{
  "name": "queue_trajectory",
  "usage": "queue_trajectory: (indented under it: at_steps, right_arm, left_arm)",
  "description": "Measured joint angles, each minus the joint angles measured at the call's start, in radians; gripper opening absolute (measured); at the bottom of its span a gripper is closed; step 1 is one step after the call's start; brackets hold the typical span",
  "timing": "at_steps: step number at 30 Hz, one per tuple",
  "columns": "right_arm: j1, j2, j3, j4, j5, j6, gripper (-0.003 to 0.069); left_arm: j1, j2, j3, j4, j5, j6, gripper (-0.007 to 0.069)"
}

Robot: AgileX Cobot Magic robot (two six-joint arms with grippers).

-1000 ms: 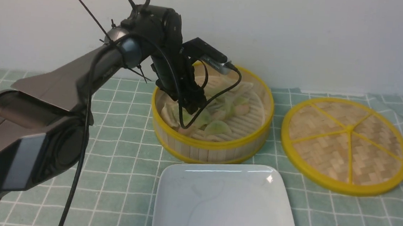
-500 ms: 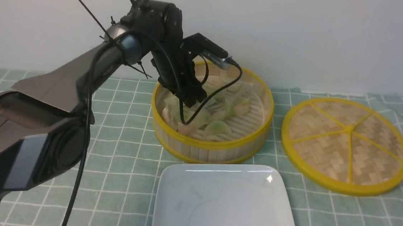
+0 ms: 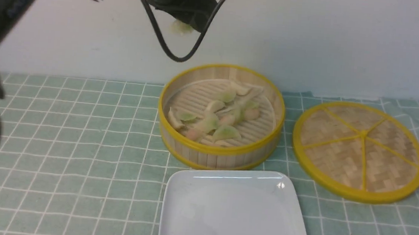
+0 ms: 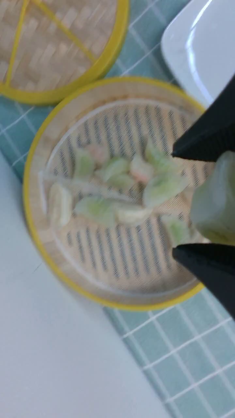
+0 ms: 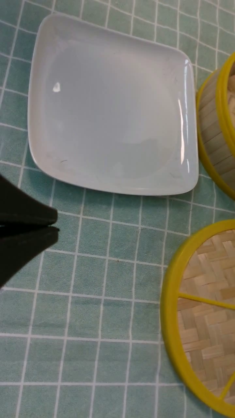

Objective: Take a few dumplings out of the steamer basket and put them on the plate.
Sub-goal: Use the left arm to put the dumpling into the plate, then use the left arm to grab a dumpling from the steamer

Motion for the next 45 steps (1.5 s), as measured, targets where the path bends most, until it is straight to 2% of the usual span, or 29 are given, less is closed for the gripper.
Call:
queue_trajectory:
  at_steps: [5, 11, 17, 22, 26, 27, 28, 31, 34, 36, 38, 39, 40, 41, 42, 44, 45]
  right_arm:
    - [0.000, 0.000, 0.000, -0.002, 0.020, -0.001, -0.0013]
    - [0.000, 0.000, 0.000, -0.003, 0.023, -0.031, -0.0013]
    - [0.000, 0.000, 0.000, -0.003, 0.023, -0.049, -0.0013]
    - [0.000, 0.000, 0.000, -0.003, 0.023, -0.051, -0.0013]
    - [0.000, 0.000, 0.000, -0.003, 0.023, -0.051, -0.0013]
    - [0.000, 0.000, 0.000, -0.003, 0.023, -0.051, -0.0013]
    - [0.000, 0.000, 0.000, -0.003, 0.023, -0.051, -0.0013]
    - [0.000, 0.000, 0.000, -0.003, 0.023, -0.051, -0.0013]
    - [0.000, 0.000, 0.000, -0.003, 0.023, -0.051, -0.0013]
    - [0.000, 0.000, 0.000, -0.003, 0.023, -0.051, -0.0013]
    - [0.000, 0.000, 0.000, -0.003, 0.023, -0.051, -0.0013]
    - [0.000, 0.000, 0.000, -0.003, 0.023, -0.051, -0.0013]
    - [0.000, 0.000, 0.000, -0.003, 0.023, -0.051, -0.0013]
    - [0.000, 0.000, 0.000, -0.003, 0.025, -0.051, -0.0013]
    - [0.000, 0.000, 0.000, -0.003, 0.028, -0.051, -0.0013]
    - [0.000, 0.000, 0.000, -0.003, 0.035, -0.051, -0.0013]
    - [0.000, 0.000, 0.000, -0.003, 0.036, -0.051, -0.0013]
  left_arm:
    - [-0.057, -0.189, 0.405, -0.017, 0.000, 0.000, 0.0293]
    - [-0.184, -0.195, 0.754, -0.024, -0.053, 0.039, 0.0293]
    - [-0.240, -0.098, 0.804, -0.018, -0.197, 0.037, 0.0293]
    - [-0.287, -0.054, 0.805, -0.072, -0.312, 0.054, 0.0302]
    - [-0.330, -0.041, 0.805, -0.089, -0.364, 0.094, 0.0356]
    - [-0.346, -0.038, 0.805, -0.093, -0.384, 0.108, 0.0395]
    - [-0.348, -0.038, 0.805, -0.094, -0.384, 0.108, 0.0395]
    - [-0.368, -0.038, 0.803, -0.104, -0.408, 0.112, 0.0465]
    - [-0.369, -0.037, 0.782, -0.065, -0.402, 0.105, 0.0480]
    - [-0.358, -0.036, 0.741, -0.009, -0.372, 0.056, 0.0463]
    - [-0.331, -0.036, 0.677, 0.055, -0.318, -0.030, 0.0388]
    - [-0.305, -0.035, 0.633, 0.087, -0.277, -0.082, 0.0295]
    - [-0.295, -0.035, 0.618, 0.095, -0.272, -0.087, 0.0279]
    - [-0.254, -0.035, 0.568, 0.108, -0.239, -0.114, 0.0159]
    - [-0.221, -0.035, 0.535, 0.110, -0.227, -0.120, 0.0092]
    - [-0.167, -0.035, 0.491, 0.107, -0.236, -0.120, 0.0029]
    - [-0.148, -0.035, 0.477, 0.104, -0.242, -0.119, 0.0022]
